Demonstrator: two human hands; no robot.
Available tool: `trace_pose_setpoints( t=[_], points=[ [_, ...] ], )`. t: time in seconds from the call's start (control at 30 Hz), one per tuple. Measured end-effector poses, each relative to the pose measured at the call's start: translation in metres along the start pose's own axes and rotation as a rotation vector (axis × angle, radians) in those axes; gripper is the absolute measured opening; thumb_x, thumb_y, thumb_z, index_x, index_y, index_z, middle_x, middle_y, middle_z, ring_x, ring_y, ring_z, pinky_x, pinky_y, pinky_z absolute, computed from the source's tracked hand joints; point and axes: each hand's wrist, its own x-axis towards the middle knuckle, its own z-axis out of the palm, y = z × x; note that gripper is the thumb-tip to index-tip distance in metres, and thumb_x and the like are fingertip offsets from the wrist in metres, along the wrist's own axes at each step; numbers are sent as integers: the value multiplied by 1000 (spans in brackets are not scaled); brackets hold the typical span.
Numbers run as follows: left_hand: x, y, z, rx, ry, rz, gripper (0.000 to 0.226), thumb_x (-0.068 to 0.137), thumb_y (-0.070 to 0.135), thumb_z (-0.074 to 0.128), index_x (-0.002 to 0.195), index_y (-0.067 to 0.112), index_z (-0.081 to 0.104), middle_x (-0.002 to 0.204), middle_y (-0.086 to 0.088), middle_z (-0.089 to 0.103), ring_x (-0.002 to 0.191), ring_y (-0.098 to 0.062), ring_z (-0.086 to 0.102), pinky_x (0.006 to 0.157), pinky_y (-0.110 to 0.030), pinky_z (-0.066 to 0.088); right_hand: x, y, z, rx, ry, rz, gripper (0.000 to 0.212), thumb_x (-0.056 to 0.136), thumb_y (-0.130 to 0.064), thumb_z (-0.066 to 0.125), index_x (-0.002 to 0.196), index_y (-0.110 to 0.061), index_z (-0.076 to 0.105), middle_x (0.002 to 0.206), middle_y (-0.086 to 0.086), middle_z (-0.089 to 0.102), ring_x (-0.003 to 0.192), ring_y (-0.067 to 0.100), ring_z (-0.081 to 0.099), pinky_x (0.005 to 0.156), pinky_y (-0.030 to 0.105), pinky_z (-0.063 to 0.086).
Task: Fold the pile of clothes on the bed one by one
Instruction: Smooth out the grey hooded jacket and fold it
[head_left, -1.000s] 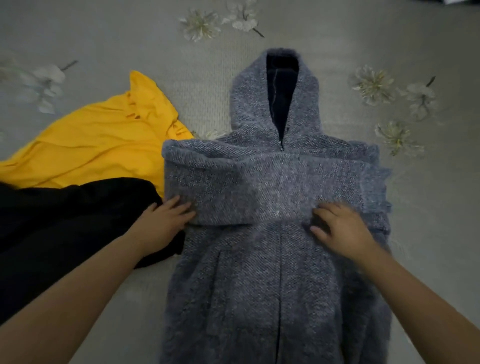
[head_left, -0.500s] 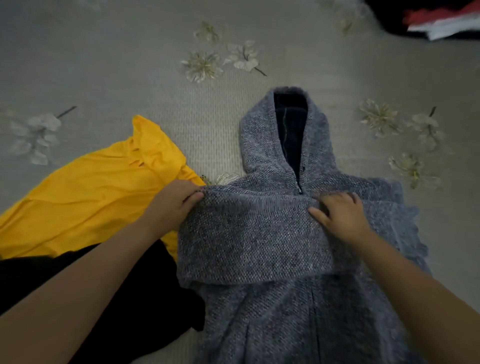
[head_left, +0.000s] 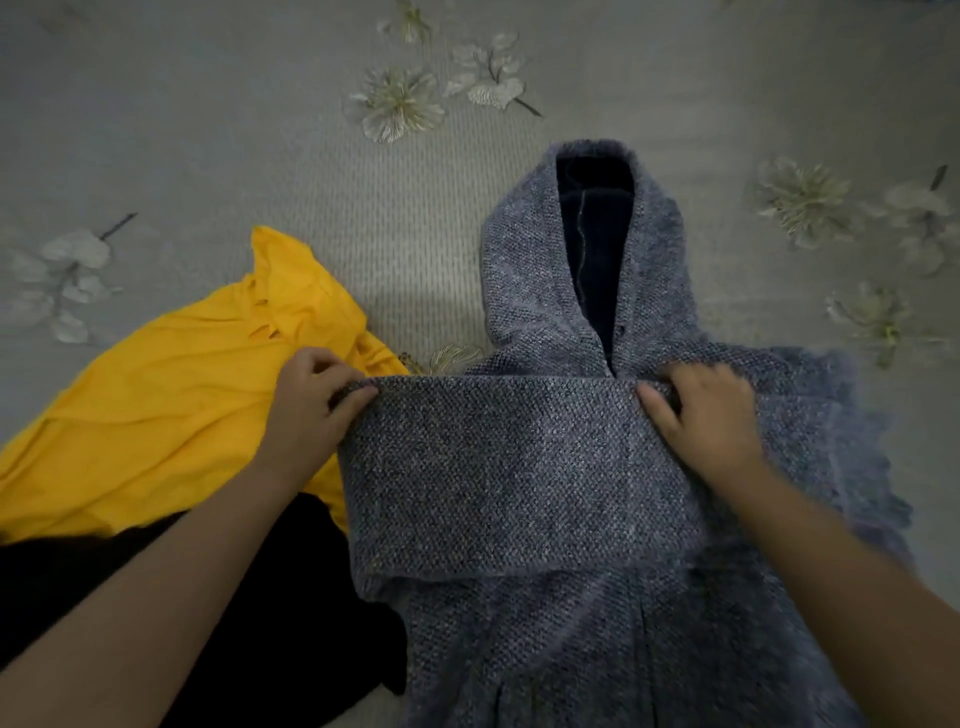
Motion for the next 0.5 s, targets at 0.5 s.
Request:
trace_pose_setpoints(
  t=[0.5],
  points=[
    [47, -11, -10, 579, -374, -88, 30, 90, 41, 51, 93, 11, 57, 89, -12, 60, 92, -31, 55, 66, -35, 35, 9, 1, 2, -97, -50, -113, 74, 91, -54, 19, 101, 3, 65, 91, 23, 65, 79, 39, 62, 66, 46, 48]
  ],
)
